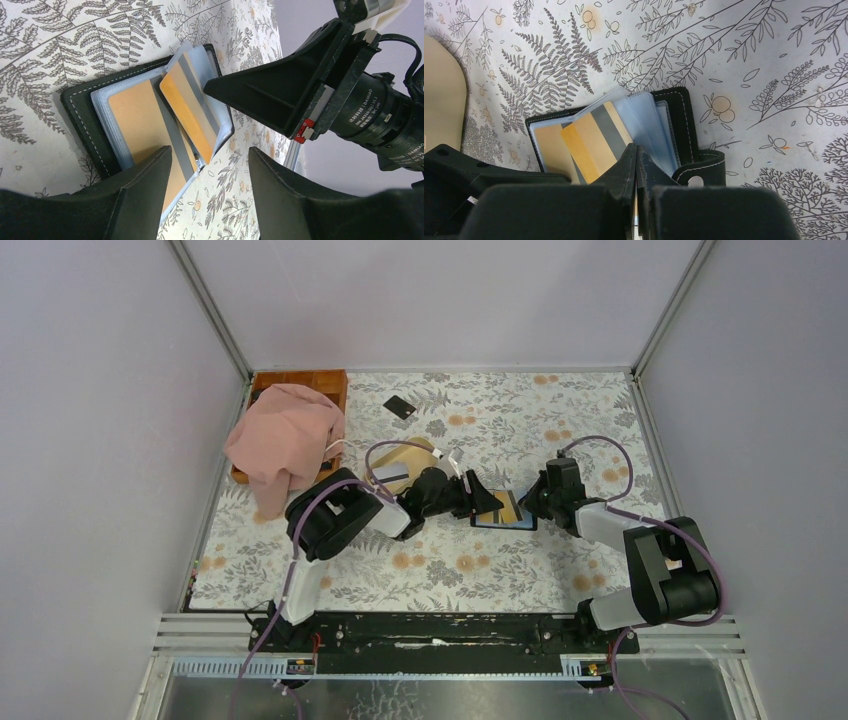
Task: Take the credit cards out of the card holder
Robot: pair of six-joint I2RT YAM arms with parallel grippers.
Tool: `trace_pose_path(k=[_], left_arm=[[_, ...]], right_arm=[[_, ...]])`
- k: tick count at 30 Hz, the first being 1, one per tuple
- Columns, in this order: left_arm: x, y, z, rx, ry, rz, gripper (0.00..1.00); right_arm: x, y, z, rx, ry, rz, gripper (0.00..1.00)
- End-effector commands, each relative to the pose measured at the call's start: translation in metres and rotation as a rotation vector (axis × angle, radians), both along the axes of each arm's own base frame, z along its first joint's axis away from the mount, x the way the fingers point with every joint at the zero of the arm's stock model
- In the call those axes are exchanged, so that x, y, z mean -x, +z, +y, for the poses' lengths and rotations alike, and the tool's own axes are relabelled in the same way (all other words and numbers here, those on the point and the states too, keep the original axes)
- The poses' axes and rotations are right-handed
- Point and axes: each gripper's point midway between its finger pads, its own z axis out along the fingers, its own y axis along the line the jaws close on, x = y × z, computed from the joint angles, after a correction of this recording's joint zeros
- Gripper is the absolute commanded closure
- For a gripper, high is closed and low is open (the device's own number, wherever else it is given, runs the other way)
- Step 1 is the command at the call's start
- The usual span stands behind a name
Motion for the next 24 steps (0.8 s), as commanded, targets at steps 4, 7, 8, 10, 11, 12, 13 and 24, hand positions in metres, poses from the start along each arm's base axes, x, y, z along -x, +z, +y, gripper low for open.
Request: trace_pose_path(k=[4,7,8,10,11,12,13,24], left_arm=[[-0.01,-0.002,-0.006,0.027,0.024,-0.014,0.35],[-0.01,-0.003,-0.008,0.033,0.027,-0.008,0.33],[-0.01,-0.004,-0.009,0.032,0.025,-0.008,0.31],[-0.01,-0.008,-0.011,0.022,0.033,-0.007,0.29],[-0.01,-0.008,-0.011,0.018,0.036,-0.01,0.29],[-0.009,-0.011,-0.012,0.009,0.036,-0.008,0.29],[-0.009,-0.012,-0.013,0.004,0.035,-0.009,0.29],[0.001,-0.02,-0.031,-0.042,0.002,-0.05,0.3]], right_arm=[[0.029,-0.029,0.001,-0.02,0.013,0.117,1.0],[0.032,-0.031,0.002,-0.027,0.018,0.121,1.0],[0.033,-0.032,0.002,-0.028,0.019,0.122,1.0],[0.034,-0.032,0.002,-0.03,0.019,0.124,1.0],[0.034,-0.032,0.002,-0.03,0.019,0.122,1.0],[0.033,-0.031,0.003,-0.032,0.022,0.12,1.0],[0.033,-0.03,0.003,-0.034,0.024,0.119,1.0],[0.035,-0.033,0.009,-0.059,0.042,0.126,1.0]])
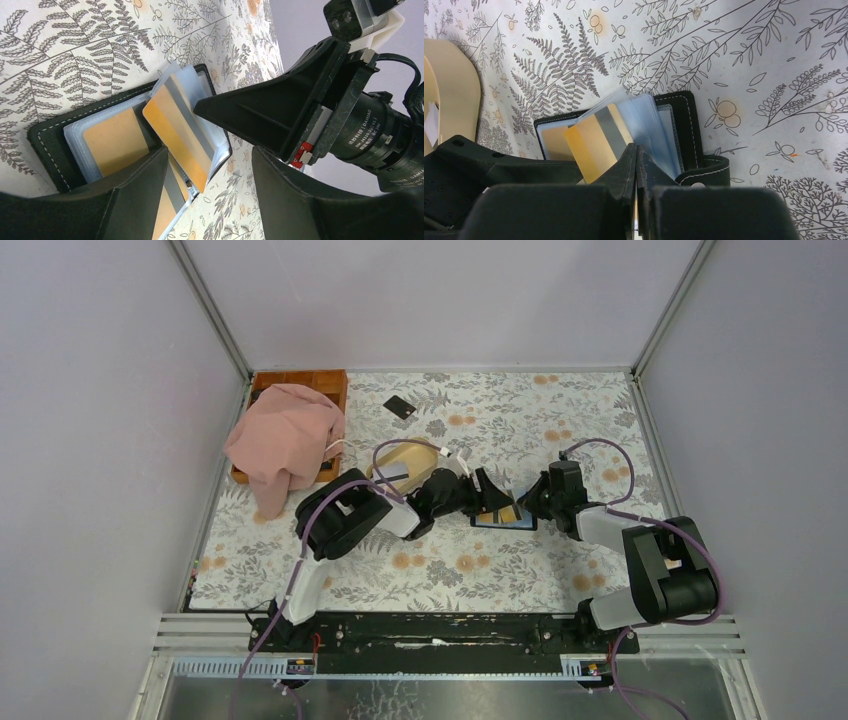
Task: Take the credit cards out of the card holder
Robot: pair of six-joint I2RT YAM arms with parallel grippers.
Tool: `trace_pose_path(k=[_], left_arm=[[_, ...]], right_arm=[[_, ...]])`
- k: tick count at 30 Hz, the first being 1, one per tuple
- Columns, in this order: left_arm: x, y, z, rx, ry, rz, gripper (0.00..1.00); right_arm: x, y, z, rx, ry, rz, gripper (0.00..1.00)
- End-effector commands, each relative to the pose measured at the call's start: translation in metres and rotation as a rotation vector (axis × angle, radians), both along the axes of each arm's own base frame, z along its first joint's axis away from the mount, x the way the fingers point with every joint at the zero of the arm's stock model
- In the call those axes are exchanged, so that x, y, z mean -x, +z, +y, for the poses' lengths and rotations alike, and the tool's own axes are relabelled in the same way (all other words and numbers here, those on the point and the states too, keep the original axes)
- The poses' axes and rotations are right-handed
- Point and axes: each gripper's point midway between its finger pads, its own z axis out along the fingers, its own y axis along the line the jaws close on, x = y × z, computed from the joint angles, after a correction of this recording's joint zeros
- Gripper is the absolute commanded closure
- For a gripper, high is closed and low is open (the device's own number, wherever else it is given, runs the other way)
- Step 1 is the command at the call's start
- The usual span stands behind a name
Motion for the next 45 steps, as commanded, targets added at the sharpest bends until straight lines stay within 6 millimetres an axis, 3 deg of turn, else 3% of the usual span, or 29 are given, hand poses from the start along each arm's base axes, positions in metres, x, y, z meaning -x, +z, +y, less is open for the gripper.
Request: trace_pose_path(k=[1,11,17,24,28,36,40,45], left_arm=[[0.009,-0.019,-0.009,-0.036,-0.024,0.001,0.31],[0.015,0.009,-0.013,0.141,-0.024,0.003,0.47],[0.014,0.005,-0.011,0.136,-0.005,0.027,0.64],[0.015,-0.003,-0.003,0.118,0.016,0.047,0.91],[0.016,-0.006,0.007,0.1,0.033,0.056,0.98],[0.015,0.0,0.033,0.034,0.056,0.009,1.0],[0.017,0.012,0.044,0.003,0.043,-0.04,1.0],[0.027,0.05,0.065,0.068,-0.131,-0.15,1.0]], right_arm=[[0.036,-0.033,0.005,-0.009,0.049,0.156,1.0],[0.037,-0.035,0.007,-0.016,0.057,0.162,1.0],[0.037,-0.036,0.007,-0.015,0.058,0.164,1.0],[0.036,-0.038,0.008,-0.017,0.06,0.166,1.0],[0.036,-0.039,0.007,-0.013,0.059,0.168,1.0],[0.035,-0.038,0.009,-0.02,0.062,0.162,1.0],[0.033,-0.03,0.012,-0.045,0.07,0.121,1.0],[0.028,0.011,0.022,-0.096,0.144,-0.077,1.0]])
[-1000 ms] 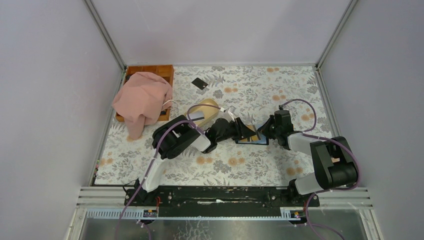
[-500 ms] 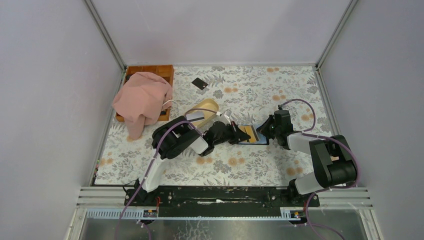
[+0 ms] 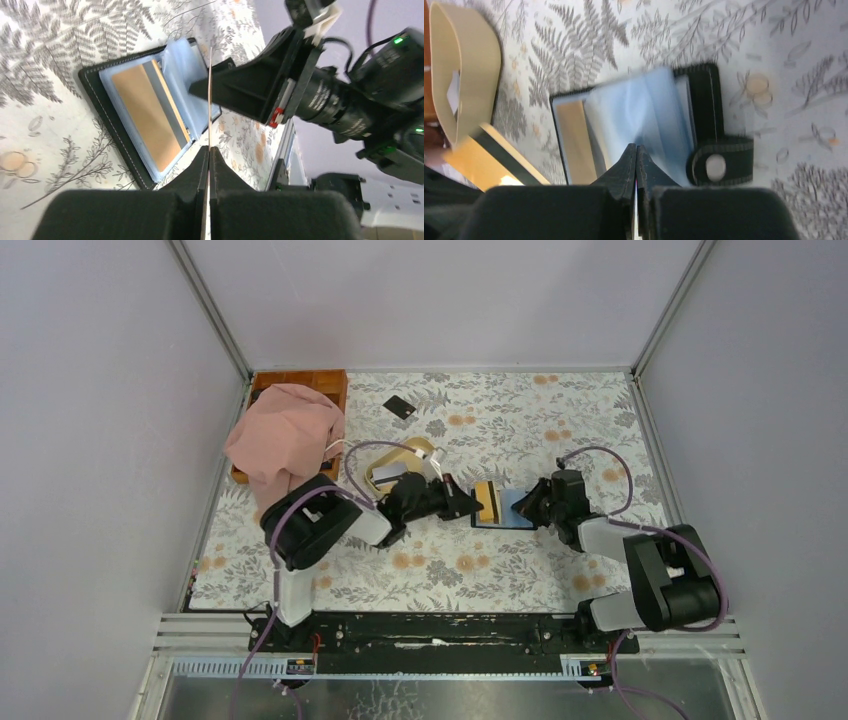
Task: Take the credit cards out of the card holder
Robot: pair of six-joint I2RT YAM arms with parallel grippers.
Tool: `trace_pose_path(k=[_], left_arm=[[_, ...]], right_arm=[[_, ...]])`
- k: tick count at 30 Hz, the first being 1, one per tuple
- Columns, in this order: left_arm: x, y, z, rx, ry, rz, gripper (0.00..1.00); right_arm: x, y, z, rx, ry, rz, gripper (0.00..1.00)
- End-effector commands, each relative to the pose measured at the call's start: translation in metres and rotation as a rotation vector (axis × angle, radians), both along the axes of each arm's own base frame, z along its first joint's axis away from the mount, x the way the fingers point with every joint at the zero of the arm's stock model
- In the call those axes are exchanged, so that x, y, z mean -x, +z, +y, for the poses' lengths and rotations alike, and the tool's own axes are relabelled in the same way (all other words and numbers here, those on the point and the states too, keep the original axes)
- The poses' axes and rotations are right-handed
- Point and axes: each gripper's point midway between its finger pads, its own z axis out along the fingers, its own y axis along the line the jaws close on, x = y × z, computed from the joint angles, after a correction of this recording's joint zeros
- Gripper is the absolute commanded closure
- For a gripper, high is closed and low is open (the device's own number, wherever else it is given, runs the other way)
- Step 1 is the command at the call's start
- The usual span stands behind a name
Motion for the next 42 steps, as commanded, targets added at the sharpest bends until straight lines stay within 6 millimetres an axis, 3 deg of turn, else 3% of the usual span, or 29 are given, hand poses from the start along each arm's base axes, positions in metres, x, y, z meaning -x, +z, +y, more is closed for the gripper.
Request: trace_pose_path(k=[1,3,5,9,12,17,22,26,32,42], left_arm=[[0.01,0.04,0.021,0.052,-0.198,-0.151,1.0],[0.019,0.051,0.027,0.029,-0.293,-0.177,1.0],[0.029,0.056,0.028,-0.021,-0.386,-0.241,1.0],[0.059,0.068,0.029,0.011,-0.614,-0.293,1.0],[0.082,0.074,0.033,0.047,-0.769,-0.326,1.0],[0.111,0.09,0.045,0.069,-0.906,-0.413,1.0],[0.13,0.081,0.049,0.015,-1.044,-0.398,1.0],[0.142,0.08,0.045,0.021,-1.134,-0.388,1.0],[0.141,0.079,0.041,0.012,-1.14,-0.389,1.0],[0.13,0.089,0.045,-0.001,-1.106,-0.433,1.0]], right_arm=[[0.026,0.021,0.011,-0.033,0.116,-0.096,1.0],[0.026,0.052,0.019,-0.059,0.178,-0.217,0.99],[0.031,0.09,0.033,-0.108,0.279,-0.34,0.89],[0.05,0.139,0.048,-0.193,0.39,-0.473,0.62],[0.063,0.168,0.049,-0.192,0.441,-0.568,0.48],[0.09,0.197,0.058,-0.194,0.593,-0.619,0.38],[0.111,0.206,0.07,-0.267,0.721,-0.625,0.39],[0.123,0.2,0.083,-0.302,0.797,-0.591,0.41],[0.128,0.195,0.09,-0.266,0.828,-0.572,0.55],[0.131,0.185,0.094,-0.249,0.842,-0.543,0.62]])
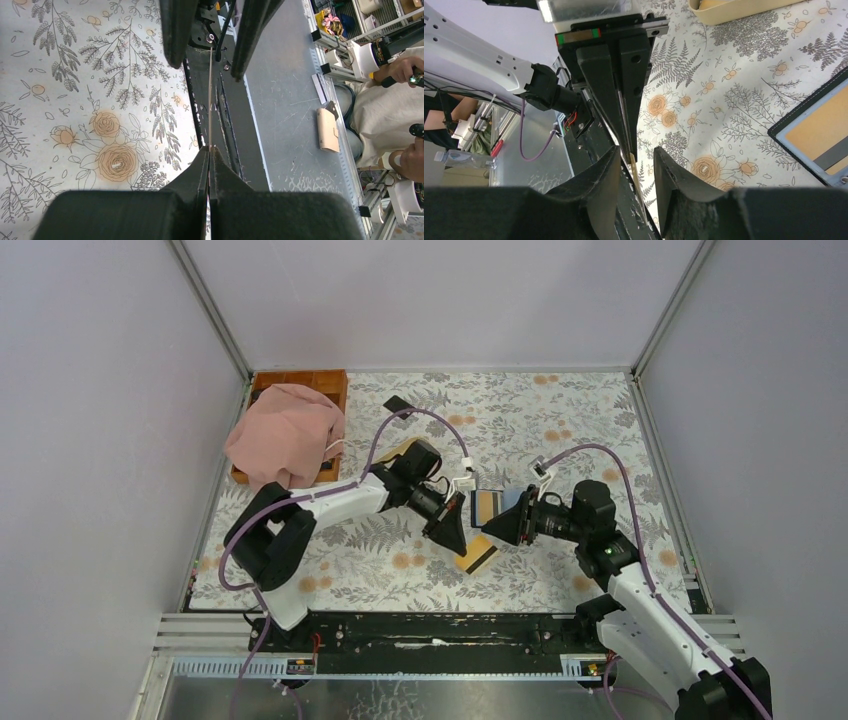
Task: Take the credit cards out of the card holder
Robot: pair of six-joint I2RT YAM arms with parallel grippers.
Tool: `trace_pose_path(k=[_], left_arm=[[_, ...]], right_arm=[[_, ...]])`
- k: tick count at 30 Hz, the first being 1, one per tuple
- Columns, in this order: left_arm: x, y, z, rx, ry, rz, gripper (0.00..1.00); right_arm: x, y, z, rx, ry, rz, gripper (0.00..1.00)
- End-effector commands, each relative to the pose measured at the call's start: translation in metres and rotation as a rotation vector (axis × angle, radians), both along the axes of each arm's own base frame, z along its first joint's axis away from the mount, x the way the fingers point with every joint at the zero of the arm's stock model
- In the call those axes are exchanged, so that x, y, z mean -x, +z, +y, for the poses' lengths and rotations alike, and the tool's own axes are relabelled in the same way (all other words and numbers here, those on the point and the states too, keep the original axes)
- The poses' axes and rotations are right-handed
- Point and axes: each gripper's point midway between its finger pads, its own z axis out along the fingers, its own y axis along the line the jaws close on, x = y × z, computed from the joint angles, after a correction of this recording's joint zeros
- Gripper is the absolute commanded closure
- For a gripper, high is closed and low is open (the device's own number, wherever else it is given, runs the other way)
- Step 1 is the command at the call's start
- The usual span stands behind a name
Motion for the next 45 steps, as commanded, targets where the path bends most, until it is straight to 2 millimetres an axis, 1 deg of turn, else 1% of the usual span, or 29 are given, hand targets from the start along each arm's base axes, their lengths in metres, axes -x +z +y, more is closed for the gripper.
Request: trace_pose_path(k=[1,6,9,10,15,16,17,18,20,21,23,24,25,26,27,28,29,30,31,32,33,34,36,37,40,42,45], left_arm=[[-0.01,0.018,-0.001,0.047,0.0,-0.04,1.0],[-0.016,0.019,-0.005,0.054,-0.003,-0.036,1.0],[-0.018,0.023,-0.005,0.067,0.0,-0.049,1.0],[-0.019,0.023,-0.005,0.069,0.008,-0.053,1.0],[-0.024,0.022,-0.003,0.066,0.043,-0.051,1.0],[-0.024,0.022,-0.003,0.065,0.046,-0.051,1.0],[-0.025,0.021,-0.003,0.061,0.054,-0.053,1.0],[-0.027,0.02,-0.003,0.055,0.066,-0.059,0.98],[-0.033,0.018,-0.003,0.031,0.119,-0.083,0.88],[-0.039,0.016,-0.003,0.011,0.165,-0.098,0.84],[-0.063,0.015,0.002,-0.029,0.313,-0.121,0.82],[-0.08,0.016,0.009,-0.049,0.405,-0.122,0.82],[-0.094,0.021,0.018,-0.045,0.486,-0.109,0.78],[-0.109,0.022,0.027,-0.045,0.573,-0.081,0.78],[-0.126,0.024,0.041,-0.036,0.678,-0.061,0.7],[-0.14,0.027,0.054,-0.021,0.777,-0.065,0.6],[-0.152,0.021,0.068,-0.037,0.886,-0.067,0.47],[-0.164,0.021,0.079,-0.053,0.99,-0.09,0.31],[-0.172,0.017,0.09,-0.079,1.08,-0.108,0.19],[-0.177,0.018,0.098,-0.087,1.155,-0.119,0.15],[-0.18,0.019,0.106,-0.086,1.217,-0.125,0.14],[-0.181,0.019,0.114,-0.085,1.277,-0.129,0.14],[-0.18,0.023,0.13,-0.074,1.389,-0.154,0.14],[-0.177,0.028,0.138,-0.058,1.431,-0.172,0.14],[-0.167,0.037,0.161,0.002,1.55,-0.181,0.16],[-0.158,0.04,0.17,0.038,1.586,-0.172,0.19],[-0.143,0.049,0.174,0.103,1.575,-0.167,0.2]], right_arm=[[-0.003,0.018,0.005,-0.001,0.016,-0.07,0.62],[-0.005,0.007,0.006,0.026,0.005,-0.047,0.62],[-0.007,0.005,0.005,0.037,-0.003,-0.047,0.63],[-0.007,0.005,0.006,0.038,-0.001,-0.046,0.66],[-0.009,0.005,0.005,0.045,-0.013,-0.051,0.95],[-0.009,0.005,0.004,0.048,-0.019,-0.053,0.99],[-0.011,0.005,0.003,0.052,-0.028,-0.058,1.0],[-0.011,0.006,0.003,0.054,-0.036,-0.062,1.0],[-0.014,0.008,0.002,0.058,-0.052,-0.066,1.0],[-0.015,0.009,0.001,0.062,-0.06,-0.069,1.0],[-0.02,0.011,-0.001,0.072,-0.085,-0.079,1.0],[-0.024,0.012,-0.003,0.079,-0.109,-0.083,1.0],[-0.029,0.013,-0.006,0.087,-0.139,-0.085,1.0],[-0.036,0.012,-0.009,0.1,-0.175,-0.082,1.0],[-0.043,0.01,-0.012,0.116,-0.218,-0.073,1.0],[-0.051,0.005,-0.015,0.139,-0.257,-0.052,1.0],[-0.059,0.0,-0.017,0.162,-0.291,-0.026,1.0],[-0.067,-0.007,-0.017,0.181,-0.309,0.002,1.0],[-0.074,-0.011,-0.015,0.188,-0.318,0.026,1.0],[-0.082,-0.014,-0.01,0.186,-0.317,0.056,1.0],[-0.09,-0.022,-0.003,0.185,-0.308,0.099,1.0],[-0.097,-0.022,0.005,0.158,-0.292,0.123,1.0],[-0.112,-0.016,0.023,0.094,-0.257,0.151,1.0],[-0.118,-0.009,0.032,0.065,-0.227,0.155,1.0],[-0.149,-0.001,0.048,0.043,-0.215,0.16,1.0],[-0.17,0.003,0.058,0.036,-0.21,0.158,1.0],[-0.199,0.006,0.079,-0.003,-0.178,0.176,1.0]])
